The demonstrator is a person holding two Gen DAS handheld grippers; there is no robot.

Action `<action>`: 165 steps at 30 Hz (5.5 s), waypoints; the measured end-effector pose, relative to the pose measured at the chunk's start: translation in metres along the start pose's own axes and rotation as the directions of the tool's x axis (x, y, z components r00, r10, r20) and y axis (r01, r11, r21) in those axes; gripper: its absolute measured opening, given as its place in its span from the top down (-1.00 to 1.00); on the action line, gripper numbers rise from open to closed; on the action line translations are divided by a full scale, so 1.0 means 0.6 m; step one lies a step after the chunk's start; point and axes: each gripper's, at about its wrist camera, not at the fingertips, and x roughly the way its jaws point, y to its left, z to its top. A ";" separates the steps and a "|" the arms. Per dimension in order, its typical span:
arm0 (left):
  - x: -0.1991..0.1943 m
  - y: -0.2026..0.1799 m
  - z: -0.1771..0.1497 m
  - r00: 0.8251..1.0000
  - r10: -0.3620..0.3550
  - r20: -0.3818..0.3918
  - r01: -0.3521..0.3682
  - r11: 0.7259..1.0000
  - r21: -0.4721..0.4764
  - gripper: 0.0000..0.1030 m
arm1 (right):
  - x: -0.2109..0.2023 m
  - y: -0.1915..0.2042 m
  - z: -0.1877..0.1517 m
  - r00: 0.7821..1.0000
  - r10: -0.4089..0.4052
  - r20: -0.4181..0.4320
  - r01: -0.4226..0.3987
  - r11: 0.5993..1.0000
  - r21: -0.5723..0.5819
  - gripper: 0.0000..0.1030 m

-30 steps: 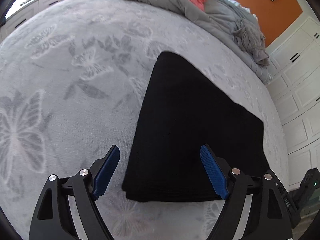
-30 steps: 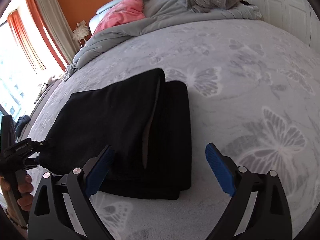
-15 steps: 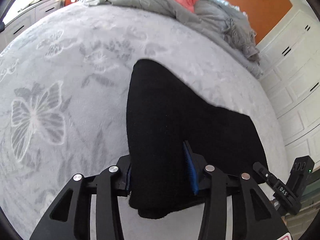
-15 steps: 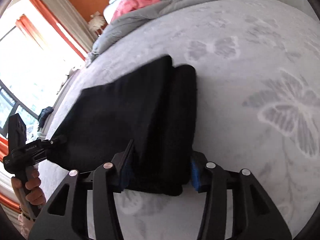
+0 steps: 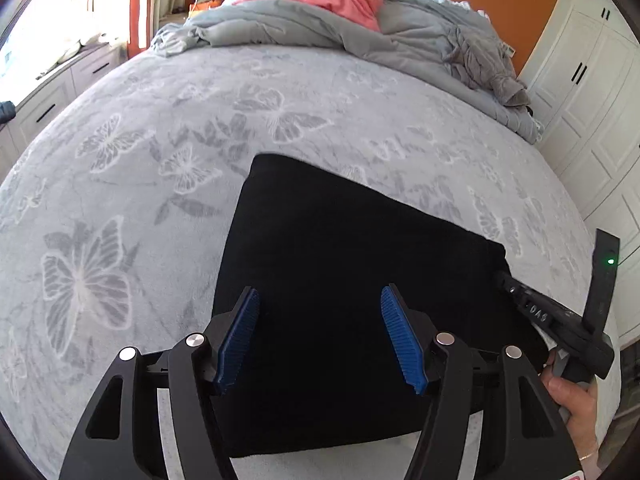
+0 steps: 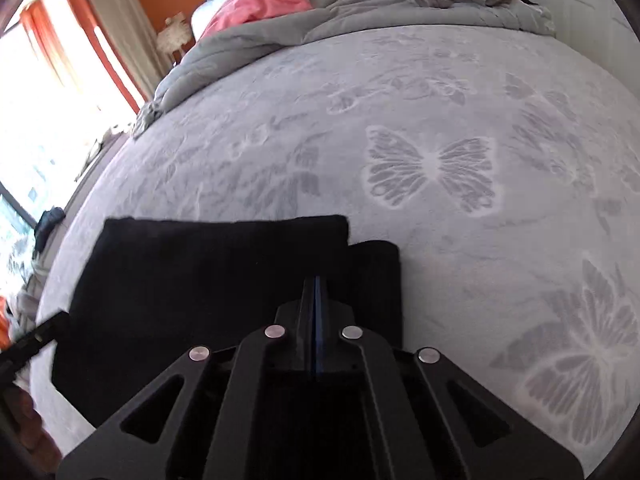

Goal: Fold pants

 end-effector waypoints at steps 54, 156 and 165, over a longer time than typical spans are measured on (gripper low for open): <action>-0.014 0.073 -0.095 0.988 -0.140 -0.066 0.126 0.974 -0.187 0.01 | -0.144 0.002 -0.124 0.996 0.076 0.049 -0.076 0.997 -0.006 0.32; -0.187 0.026 -0.391 0.970 0.113 0.216 -0.156 0.969 0.192 -0.25 | -0.259 0.073 -0.443 0.969 -0.207 0.135 0.227 0.962 -0.151 0.87; -0.187 0.023 -0.391 0.968 0.118 0.220 -0.165 0.964 0.208 -0.25 | -0.259 0.072 -0.443 0.969 -0.207 0.134 0.227 0.962 -0.151 0.87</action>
